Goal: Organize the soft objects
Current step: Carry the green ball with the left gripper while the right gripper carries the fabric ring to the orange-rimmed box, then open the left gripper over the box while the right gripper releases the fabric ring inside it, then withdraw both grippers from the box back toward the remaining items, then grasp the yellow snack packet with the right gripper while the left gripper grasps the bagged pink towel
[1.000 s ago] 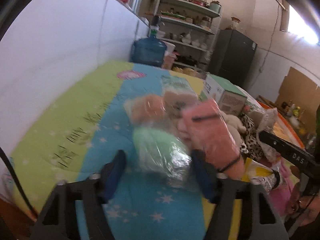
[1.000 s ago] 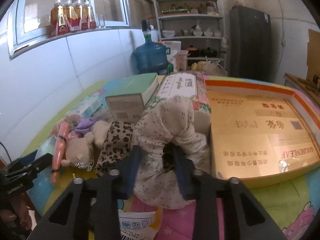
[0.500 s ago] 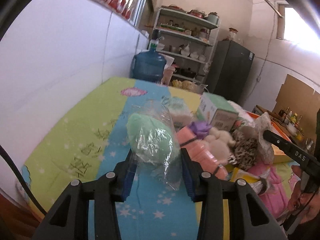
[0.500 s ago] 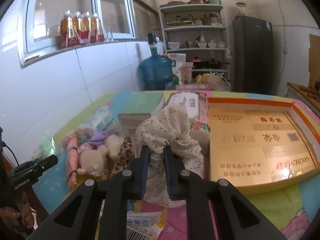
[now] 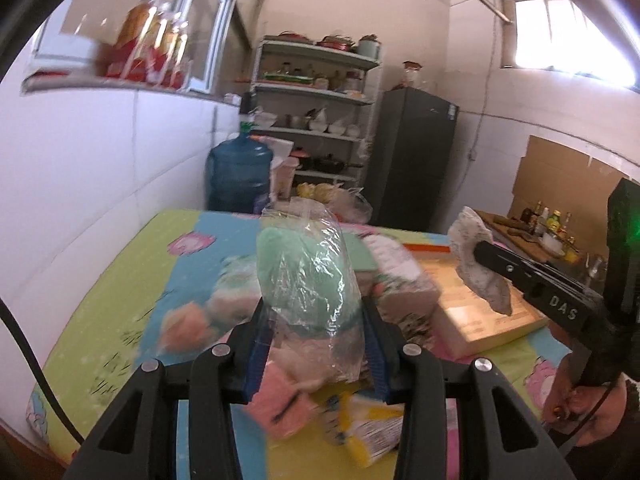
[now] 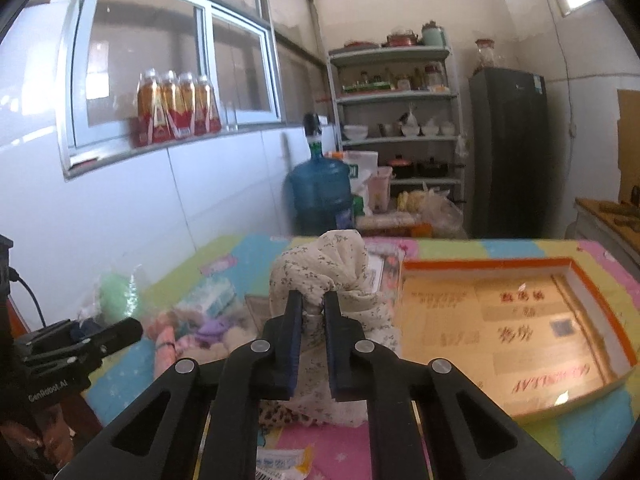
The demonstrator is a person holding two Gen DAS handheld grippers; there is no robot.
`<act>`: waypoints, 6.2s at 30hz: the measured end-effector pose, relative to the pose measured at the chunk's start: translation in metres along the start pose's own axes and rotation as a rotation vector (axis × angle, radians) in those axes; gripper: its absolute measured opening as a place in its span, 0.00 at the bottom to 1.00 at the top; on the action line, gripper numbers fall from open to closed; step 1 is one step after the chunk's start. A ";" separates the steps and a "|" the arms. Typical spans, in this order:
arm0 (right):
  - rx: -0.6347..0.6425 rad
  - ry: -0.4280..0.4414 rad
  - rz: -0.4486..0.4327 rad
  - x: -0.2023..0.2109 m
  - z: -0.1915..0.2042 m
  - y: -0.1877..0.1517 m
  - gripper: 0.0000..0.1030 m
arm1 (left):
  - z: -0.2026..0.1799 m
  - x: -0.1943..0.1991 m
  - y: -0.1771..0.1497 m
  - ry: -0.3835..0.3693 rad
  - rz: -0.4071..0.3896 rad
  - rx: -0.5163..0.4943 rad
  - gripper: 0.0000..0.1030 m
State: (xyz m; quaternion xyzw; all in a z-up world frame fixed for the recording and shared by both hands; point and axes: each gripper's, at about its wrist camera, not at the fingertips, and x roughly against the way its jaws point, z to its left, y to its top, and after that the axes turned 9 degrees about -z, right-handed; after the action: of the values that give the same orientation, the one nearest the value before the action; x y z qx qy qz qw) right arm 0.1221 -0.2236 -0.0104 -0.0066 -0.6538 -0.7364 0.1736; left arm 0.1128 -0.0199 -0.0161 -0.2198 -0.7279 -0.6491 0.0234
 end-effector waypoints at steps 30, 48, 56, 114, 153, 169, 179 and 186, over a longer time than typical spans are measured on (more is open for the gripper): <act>-0.046 -0.324 -0.165 0.089 -0.180 0.034 0.10 | -0.175 -0.080 0.013 -0.188 0.057 -0.095 0.42; -0.105 -0.278 -0.073 0.065 -0.232 0.008 0.10 | -0.203 -0.148 -0.013 -0.171 0.182 -0.043 0.42; -0.148 -0.254 0.028 0.034 -0.245 -0.016 0.10 | -0.212 -0.176 -0.032 -0.172 0.265 -0.036 0.42; -0.055 -0.210 -0.108 0.078 -0.114 0.002 0.58 | -0.165 -0.026 0.017 -0.133 -0.075 -0.130 0.80; 0.061 -0.010 -0.069 0.083 0.031 -0.025 0.73 | 0.015 0.087 -0.016 0.135 -0.129 -0.030 0.80; 0.438 0.488 0.240 0.019 0.059 -0.072 0.73 | 0.055 0.072 -0.049 0.167 -0.035 0.021 0.80; 0.593 0.581 0.426 -0.025 0.059 -0.094 0.53 | 0.062 0.051 -0.057 0.171 0.010 0.053 0.80; 0.550 0.550 0.409 -0.018 0.058 -0.096 0.38 | 0.052 0.018 -0.061 0.124 0.060 0.072 0.80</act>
State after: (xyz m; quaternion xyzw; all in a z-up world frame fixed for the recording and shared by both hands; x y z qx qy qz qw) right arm 0.1009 -0.1556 -0.0986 0.1069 -0.7402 -0.4599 0.4788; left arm 0.0882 0.0314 -0.0753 -0.1999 -0.7410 -0.6339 0.0957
